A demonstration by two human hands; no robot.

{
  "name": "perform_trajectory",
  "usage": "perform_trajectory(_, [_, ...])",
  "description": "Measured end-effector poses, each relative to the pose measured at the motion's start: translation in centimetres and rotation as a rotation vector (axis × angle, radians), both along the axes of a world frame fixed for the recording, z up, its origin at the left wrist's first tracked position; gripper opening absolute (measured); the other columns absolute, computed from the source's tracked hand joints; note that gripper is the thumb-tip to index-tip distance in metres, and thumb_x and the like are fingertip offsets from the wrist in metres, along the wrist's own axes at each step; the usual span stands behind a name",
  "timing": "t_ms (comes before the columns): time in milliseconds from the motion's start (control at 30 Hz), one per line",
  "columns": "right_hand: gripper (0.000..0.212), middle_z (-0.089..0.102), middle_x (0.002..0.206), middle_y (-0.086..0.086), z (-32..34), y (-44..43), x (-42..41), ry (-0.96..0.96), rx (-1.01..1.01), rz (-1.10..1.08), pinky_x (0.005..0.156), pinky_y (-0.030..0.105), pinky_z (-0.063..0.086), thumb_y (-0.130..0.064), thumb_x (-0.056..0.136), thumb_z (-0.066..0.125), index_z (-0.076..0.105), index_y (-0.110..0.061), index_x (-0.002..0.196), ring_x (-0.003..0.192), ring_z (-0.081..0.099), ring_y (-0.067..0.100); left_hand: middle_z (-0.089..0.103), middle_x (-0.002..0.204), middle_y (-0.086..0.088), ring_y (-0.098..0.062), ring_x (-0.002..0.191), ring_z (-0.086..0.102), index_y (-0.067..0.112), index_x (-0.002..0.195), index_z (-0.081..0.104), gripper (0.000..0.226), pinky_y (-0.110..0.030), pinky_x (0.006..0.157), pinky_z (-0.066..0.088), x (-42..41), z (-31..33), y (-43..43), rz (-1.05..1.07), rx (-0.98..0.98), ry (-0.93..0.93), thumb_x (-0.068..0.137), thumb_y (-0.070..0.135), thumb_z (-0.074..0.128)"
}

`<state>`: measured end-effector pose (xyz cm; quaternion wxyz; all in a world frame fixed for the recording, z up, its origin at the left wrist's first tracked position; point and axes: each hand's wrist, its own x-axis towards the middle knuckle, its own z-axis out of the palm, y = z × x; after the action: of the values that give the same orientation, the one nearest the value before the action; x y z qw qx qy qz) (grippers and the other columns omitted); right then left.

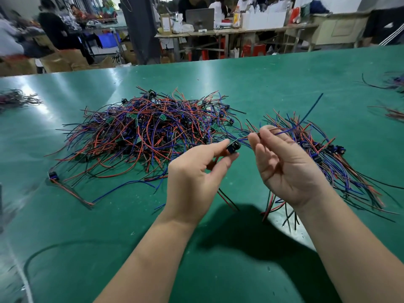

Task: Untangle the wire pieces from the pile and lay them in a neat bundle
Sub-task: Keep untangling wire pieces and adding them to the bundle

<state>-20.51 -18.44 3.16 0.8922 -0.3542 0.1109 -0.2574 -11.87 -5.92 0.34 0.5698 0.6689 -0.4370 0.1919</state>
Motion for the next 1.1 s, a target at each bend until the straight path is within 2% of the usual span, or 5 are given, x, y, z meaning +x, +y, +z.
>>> perform_trajectory(233, [0.011,0.068,0.071,0.000,-0.8,-0.7,-0.1,0.088,-0.420,-0.020,0.056,0.014,0.043,-0.013,0.062,0.069,0.075,-0.019,0.069,0.060,0.056,0.007,0.067,0.060,-0.006,-0.012,0.042,0.056,0.009,0.068,0.070,0.010,-0.020,0.045,0.048,-1.0,1.1,-0.3,-0.429,0.143,0.736,0.075,0.009,0.077])
perform_trajectory(400, [0.005,0.068,0.064,0.001,-1.4,-0.9,0.2,0.193,-0.484,-0.027,0.053,0.014,0.045,-0.016,0.059,0.071,0.074,-0.017,0.063,0.060,0.061,0.008,0.072,0.073,-0.009,-0.016,0.060,0.067,0.005,0.084,0.072,0.022,-0.033,0.066,0.058,-0.6,0.6,-0.5,-0.344,0.283,0.888,0.071,0.020,0.081])
perform_trajectory(567, [0.005,0.066,0.059,0.001,-1.9,-1.1,0.5,0.298,-0.506,-0.074,0.048,0.014,0.044,-0.016,0.058,0.073,0.072,-0.013,0.061,0.052,0.058,0.007,0.071,0.066,-0.003,-0.011,0.058,0.065,0.010,0.080,0.070,0.009,-0.024,0.061,0.054,-0.7,0.4,-0.6,-0.426,0.230,1.009,0.075,0.005,0.076])
perform_trajectory(833, [0.016,0.067,0.056,0.000,-1.1,-4.4,-0.8,0.291,-0.230,-0.494,0.050,0.017,0.046,-0.004,0.080,0.071,0.062,-0.012,0.069,0.050,0.060,0.008,0.069,0.061,0.001,-0.010,0.054,0.062,0.014,0.071,0.067,0.021,-0.021,0.055,0.050,-0.6,-0.4,-0.5,-0.432,0.487,0.866,0.067,0.003,0.083])
perform_trajectory(1100, [0.022,0.062,0.050,0.000,-1.4,-4.7,-0.7,0.321,-0.243,-0.512,0.040,0.015,0.042,-0.006,0.078,0.074,0.055,-0.014,0.070,0.043,0.059,0.008,0.062,0.070,0.008,-0.010,0.062,0.063,0.035,0.101,0.067,0.027,-0.029,0.073,0.053,-0.6,-0.5,-0.2,-0.499,0.683,0.679,0.083,0.015,0.071])
